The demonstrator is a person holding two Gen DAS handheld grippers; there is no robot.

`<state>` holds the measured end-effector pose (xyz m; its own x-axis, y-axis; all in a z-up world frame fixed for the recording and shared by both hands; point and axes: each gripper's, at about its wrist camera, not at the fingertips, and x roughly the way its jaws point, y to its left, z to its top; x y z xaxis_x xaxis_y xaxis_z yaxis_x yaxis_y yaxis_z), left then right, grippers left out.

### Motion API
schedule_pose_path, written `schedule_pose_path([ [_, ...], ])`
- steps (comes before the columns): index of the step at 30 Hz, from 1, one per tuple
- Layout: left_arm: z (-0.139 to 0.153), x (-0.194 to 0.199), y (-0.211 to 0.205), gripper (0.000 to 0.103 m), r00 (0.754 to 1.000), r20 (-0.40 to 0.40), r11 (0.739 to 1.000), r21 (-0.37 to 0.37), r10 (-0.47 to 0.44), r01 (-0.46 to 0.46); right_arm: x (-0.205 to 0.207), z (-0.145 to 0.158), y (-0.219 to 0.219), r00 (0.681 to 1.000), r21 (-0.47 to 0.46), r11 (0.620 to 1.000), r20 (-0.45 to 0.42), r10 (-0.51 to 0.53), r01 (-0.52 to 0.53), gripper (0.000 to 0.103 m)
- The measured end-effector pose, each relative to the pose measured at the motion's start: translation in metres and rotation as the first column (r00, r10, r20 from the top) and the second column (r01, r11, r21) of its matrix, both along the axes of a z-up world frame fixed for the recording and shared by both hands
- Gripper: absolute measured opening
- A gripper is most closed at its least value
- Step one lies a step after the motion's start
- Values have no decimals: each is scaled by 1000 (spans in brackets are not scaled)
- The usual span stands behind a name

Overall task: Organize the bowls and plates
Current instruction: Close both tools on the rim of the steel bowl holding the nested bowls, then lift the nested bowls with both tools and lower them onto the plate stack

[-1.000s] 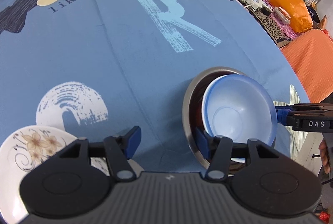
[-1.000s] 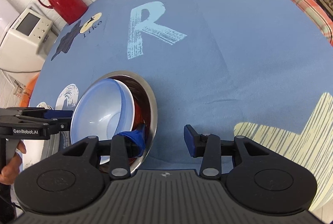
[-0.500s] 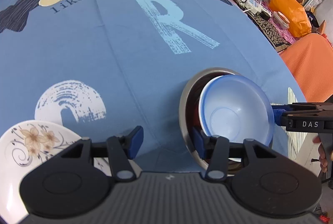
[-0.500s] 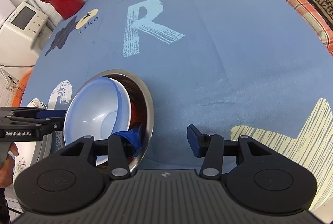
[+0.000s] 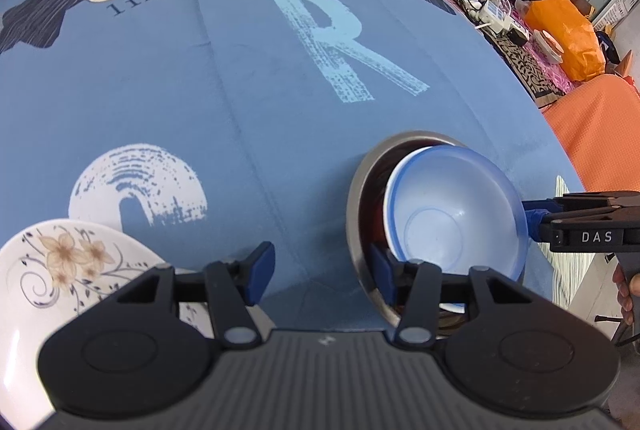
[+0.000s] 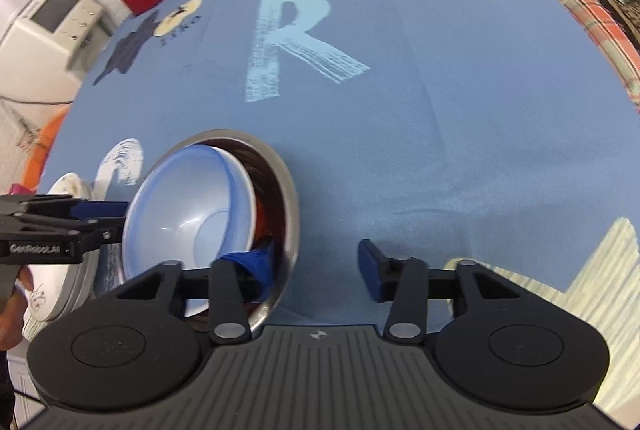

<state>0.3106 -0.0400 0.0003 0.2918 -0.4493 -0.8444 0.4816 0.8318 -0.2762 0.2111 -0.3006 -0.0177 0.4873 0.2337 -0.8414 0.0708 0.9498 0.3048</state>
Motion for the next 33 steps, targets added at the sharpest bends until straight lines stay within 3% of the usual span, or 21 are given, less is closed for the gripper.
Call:
schedule_pose_path([
  [2, 0, 0, 0, 47, 1000, -8, 1000, -6, -2, 2, -1, 1, 2, 1000, 8, 1000, 24, 13, -14, 9],
  [3, 0, 1, 2, 38, 1000, -28, 1000, -30, -4, 3, -1, 2, 4, 999, 1, 1000, 33, 22, -22, 7],
  [5, -1, 2, 6, 31, 998, -61, 998, -62, 11, -15, -2, 2, 7, 999, 13, 1000, 35, 26, -27, 2],
  [7, 0, 2, 10, 5, 996, -81, 993, -114, 23, -32, -2, 1, 8, 1000, 39, 999, 24, 9, -10, 1],
  [8, -1, 3, 12, 1, 993, -110, 988, -143, 33, -49, -2, 2, 9, 1000, 40, 999, 23, 4, -5, 1],
  [16, 0, 1, 13, 0, 991, -125, 987, -145, 53, -72, -6, -2, 2, 998, 119, 990, 3, -70, 69, 1],
  [20, -1, 3, 15, 0, 987, -143, 982, -167, 67, -90, -8, 0, 6, 998, 116, 991, -6, -68, 68, 1],
  [26, 5, 4, 13, 0, 989, -135, 985, -152, 61, -81, -4, 11, 4, 997, 126, 990, 51, -66, 60, 1],
  [33, -2, 6, 19, 0, 985, -168, 981, -177, 47, -77, -4, -7, 5, 997, 110, 991, -11, -79, 80, 9],
])
